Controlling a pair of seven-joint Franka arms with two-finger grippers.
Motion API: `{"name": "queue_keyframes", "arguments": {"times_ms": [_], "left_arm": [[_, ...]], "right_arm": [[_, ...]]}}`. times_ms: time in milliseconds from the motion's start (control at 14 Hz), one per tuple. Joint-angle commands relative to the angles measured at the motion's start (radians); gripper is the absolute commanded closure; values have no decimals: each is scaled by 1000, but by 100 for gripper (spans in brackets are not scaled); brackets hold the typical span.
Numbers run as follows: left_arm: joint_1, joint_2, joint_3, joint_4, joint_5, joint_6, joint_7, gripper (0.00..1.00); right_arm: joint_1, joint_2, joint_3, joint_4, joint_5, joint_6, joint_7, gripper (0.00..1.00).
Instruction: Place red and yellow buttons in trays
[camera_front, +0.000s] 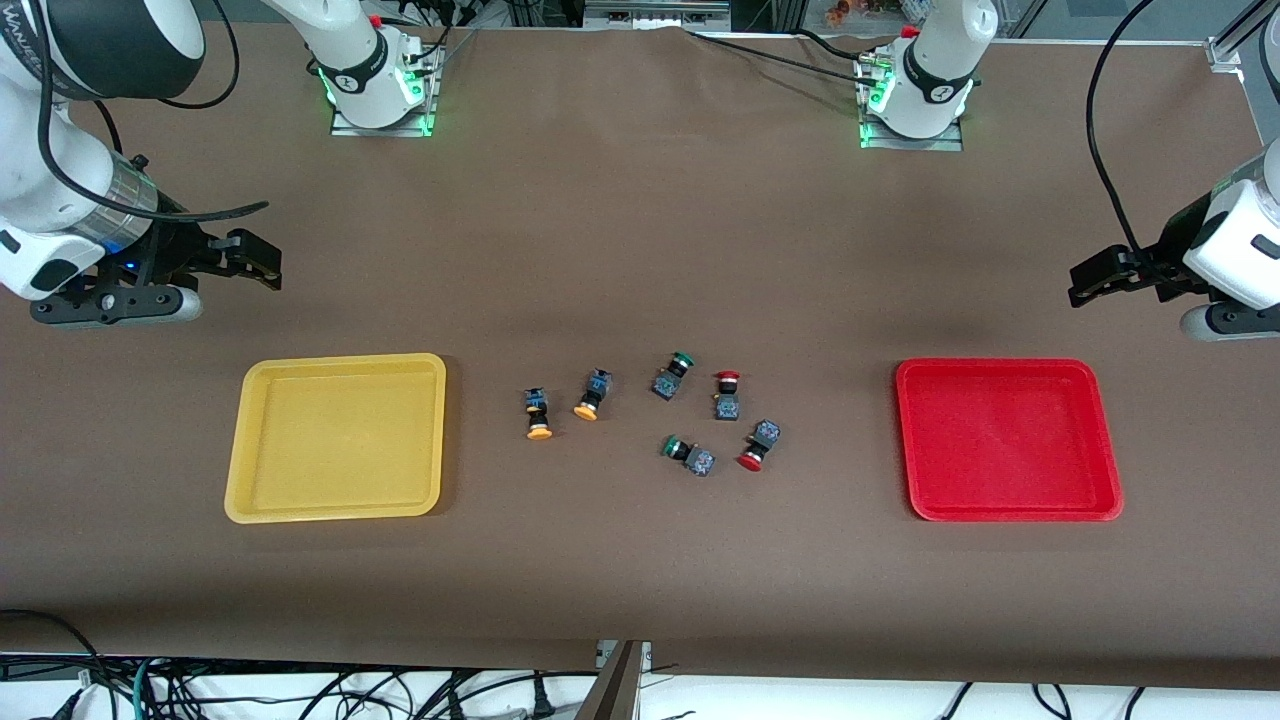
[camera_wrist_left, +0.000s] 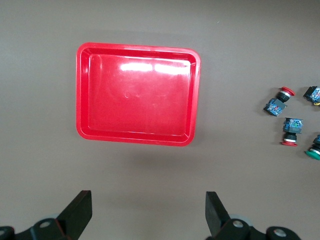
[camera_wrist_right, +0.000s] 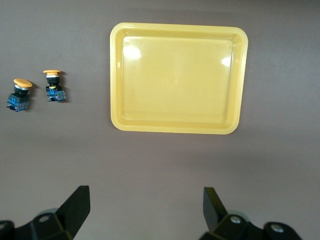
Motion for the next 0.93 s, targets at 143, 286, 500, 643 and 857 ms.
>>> {"name": "queue_keyframes", "arguments": {"times_ms": [143, 286, 500, 643, 857], "left_arm": [[0, 14, 3, 29, 12, -11, 18, 0], [0, 14, 1, 31, 12, -9, 18, 0], [0, 14, 3, 31, 12, -11, 17, 0], [0, 14, 3, 29, 12, -9, 18, 0], [0, 14, 1, 31, 12, -9, 17, 0]], "right_arm": [[-6, -17, 3, -7, 3, 27, -3, 0], [-6, -14, 5, 1, 3, 25, -5, 0], [-2, -15, 9, 2, 3, 31, -5, 0], [0, -15, 12, 4, 6, 34, -2, 0], [0, -15, 13, 5, 6, 39, 0, 0]]}}
